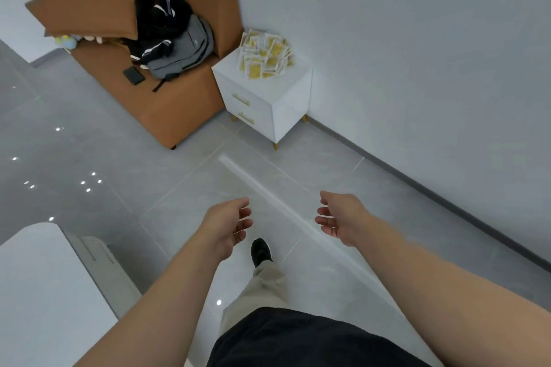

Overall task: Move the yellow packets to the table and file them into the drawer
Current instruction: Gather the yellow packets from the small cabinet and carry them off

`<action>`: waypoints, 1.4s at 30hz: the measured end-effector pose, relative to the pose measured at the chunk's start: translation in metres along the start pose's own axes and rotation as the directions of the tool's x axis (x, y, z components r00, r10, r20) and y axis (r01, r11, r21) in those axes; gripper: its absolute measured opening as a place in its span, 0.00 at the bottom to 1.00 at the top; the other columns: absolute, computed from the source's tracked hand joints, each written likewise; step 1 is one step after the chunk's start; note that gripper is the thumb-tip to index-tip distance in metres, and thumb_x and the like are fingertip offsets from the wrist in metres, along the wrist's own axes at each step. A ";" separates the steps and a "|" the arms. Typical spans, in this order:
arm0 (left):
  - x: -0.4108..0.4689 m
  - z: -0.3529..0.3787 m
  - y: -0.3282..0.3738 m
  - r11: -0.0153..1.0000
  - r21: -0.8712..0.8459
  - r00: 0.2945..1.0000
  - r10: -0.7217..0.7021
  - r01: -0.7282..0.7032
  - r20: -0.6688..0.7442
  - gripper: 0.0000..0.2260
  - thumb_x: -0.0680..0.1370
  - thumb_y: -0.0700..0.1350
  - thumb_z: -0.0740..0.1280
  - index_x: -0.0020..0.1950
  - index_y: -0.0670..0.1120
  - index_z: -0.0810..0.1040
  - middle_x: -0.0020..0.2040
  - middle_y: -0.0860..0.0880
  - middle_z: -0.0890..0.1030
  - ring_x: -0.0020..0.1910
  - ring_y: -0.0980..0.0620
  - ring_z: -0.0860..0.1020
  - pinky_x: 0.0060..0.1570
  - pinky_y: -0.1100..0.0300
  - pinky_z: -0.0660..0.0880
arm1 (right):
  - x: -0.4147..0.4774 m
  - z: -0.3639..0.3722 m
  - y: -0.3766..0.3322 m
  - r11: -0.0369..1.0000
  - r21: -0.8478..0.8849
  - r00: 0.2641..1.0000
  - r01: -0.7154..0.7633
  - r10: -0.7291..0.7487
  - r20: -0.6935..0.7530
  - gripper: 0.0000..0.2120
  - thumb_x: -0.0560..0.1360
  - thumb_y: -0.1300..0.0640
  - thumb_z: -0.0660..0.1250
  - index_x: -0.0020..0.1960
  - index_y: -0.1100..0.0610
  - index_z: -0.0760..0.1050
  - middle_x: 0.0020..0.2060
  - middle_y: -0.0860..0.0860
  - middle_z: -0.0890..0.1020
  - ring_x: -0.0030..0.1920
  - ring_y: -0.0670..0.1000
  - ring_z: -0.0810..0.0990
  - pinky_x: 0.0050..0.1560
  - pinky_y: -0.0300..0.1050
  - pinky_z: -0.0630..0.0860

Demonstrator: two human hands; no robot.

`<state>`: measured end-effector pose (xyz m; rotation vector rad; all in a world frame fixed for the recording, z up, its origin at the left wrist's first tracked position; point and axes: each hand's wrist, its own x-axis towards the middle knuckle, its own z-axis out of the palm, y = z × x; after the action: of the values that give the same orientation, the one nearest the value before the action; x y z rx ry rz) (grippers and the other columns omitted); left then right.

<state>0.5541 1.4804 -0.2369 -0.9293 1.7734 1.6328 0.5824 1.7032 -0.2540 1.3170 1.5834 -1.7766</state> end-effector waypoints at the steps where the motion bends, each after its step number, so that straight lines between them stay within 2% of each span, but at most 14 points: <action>1: 0.018 -0.001 0.018 1.000 0.007 1.000 0.000 0.000 0.010 0.05 0.80 0.46 0.69 0.53 0.45 0.79 0.44 0.48 0.80 0.36 0.51 0.77 0.34 0.59 0.70 | 0.012 0.010 -0.018 1.000 0.000 1.000 0.002 -0.002 -0.009 0.11 0.82 0.51 0.65 0.55 0.58 0.76 0.48 0.55 0.79 0.41 0.53 0.81 0.36 0.46 0.74; 10: 0.147 0.000 0.196 0.991 0.131 0.999 0.011 -0.017 0.049 0.04 0.81 0.45 0.67 0.52 0.45 0.78 0.45 0.47 0.80 0.37 0.51 0.77 0.34 0.59 0.70 | 0.095 0.089 -0.169 0.998 0.064 0.997 -0.030 0.034 -0.063 0.11 0.81 0.51 0.65 0.56 0.59 0.76 0.47 0.55 0.79 0.40 0.53 0.81 0.37 0.46 0.75; 19: 0.281 0.065 0.338 0.985 0.173 0.997 -0.014 0.001 0.072 0.03 0.81 0.45 0.67 0.51 0.45 0.77 0.44 0.48 0.79 0.36 0.51 0.76 0.33 0.60 0.69 | 0.223 0.121 -0.329 0.994 0.101 0.995 -0.035 0.044 -0.094 0.13 0.81 0.51 0.66 0.60 0.59 0.76 0.49 0.55 0.80 0.43 0.54 0.81 0.39 0.46 0.77; 24: 0.345 0.095 0.412 0.971 0.237 1.000 -0.012 0.011 0.003 0.05 0.81 0.45 0.66 0.53 0.44 0.77 0.45 0.47 0.79 0.38 0.50 0.77 0.36 0.58 0.70 | 0.295 0.130 -0.422 0.998 0.013 0.996 -0.069 0.070 -0.053 0.12 0.82 0.52 0.65 0.59 0.60 0.75 0.46 0.55 0.78 0.42 0.53 0.79 0.40 0.45 0.76; 27: 0.374 0.109 0.457 0.967 0.255 1.000 -0.001 0.005 -0.017 0.04 0.81 0.44 0.65 0.52 0.44 0.76 0.45 0.47 0.78 0.38 0.50 0.76 0.38 0.58 0.70 | 0.325 0.135 -0.472 0.995 -0.068 0.997 -0.071 0.068 -0.046 0.11 0.82 0.52 0.65 0.58 0.60 0.74 0.48 0.55 0.78 0.43 0.53 0.79 0.48 0.49 0.77; 29: 0.395 0.118 0.484 0.970 0.244 1.000 0.005 0.003 -0.030 0.03 0.82 0.44 0.64 0.51 0.44 0.76 0.45 0.47 0.77 0.37 0.51 0.75 0.38 0.58 0.69 | 0.344 0.140 -0.502 0.990 -0.112 0.995 -0.086 0.079 -0.068 0.11 0.82 0.52 0.65 0.56 0.60 0.74 0.49 0.56 0.78 0.43 0.53 0.79 0.51 0.50 0.77; 33: 0.434 0.133 0.523 0.970 0.244 0.999 -0.005 0.016 -0.048 0.07 0.82 0.45 0.66 0.55 0.42 0.76 0.45 0.47 0.77 0.38 0.50 0.75 0.38 0.57 0.70 | 0.378 0.155 -0.549 0.980 -0.170 0.993 -0.107 0.096 -0.072 0.12 0.83 0.51 0.64 0.57 0.60 0.73 0.48 0.55 0.77 0.41 0.52 0.79 0.46 0.48 0.77; 39: 0.507 0.148 0.560 0.937 0.348 1.000 -0.005 0.010 -0.015 0.07 0.81 0.45 0.67 0.52 0.42 0.74 0.42 0.47 0.76 0.37 0.50 0.75 0.37 0.58 0.70 | 0.427 0.183 -0.595 0.971 -0.179 0.985 -0.157 0.140 -0.101 0.14 0.82 0.50 0.64 0.58 0.60 0.73 0.49 0.55 0.77 0.41 0.52 0.78 0.40 0.46 0.76; 42: 0.545 0.151 0.573 0.898 0.439 1.000 -0.025 0.016 0.014 0.07 0.79 0.46 0.69 0.50 0.43 0.75 0.44 0.46 0.78 0.43 0.48 0.77 0.43 0.54 0.73 | 0.448 0.196 -0.611 0.962 -0.183 0.974 -0.205 0.181 -0.140 0.14 0.82 0.50 0.65 0.59 0.60 0.73 0.47 0.53 0.77 0.40 0.52 0.78 0.39 0.45 0.76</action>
<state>-0.2399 1.5765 -0.3306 -0.7117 1.9940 1.1447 -0.1894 1.8052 -0.3273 1.4518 1.5872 -1.4097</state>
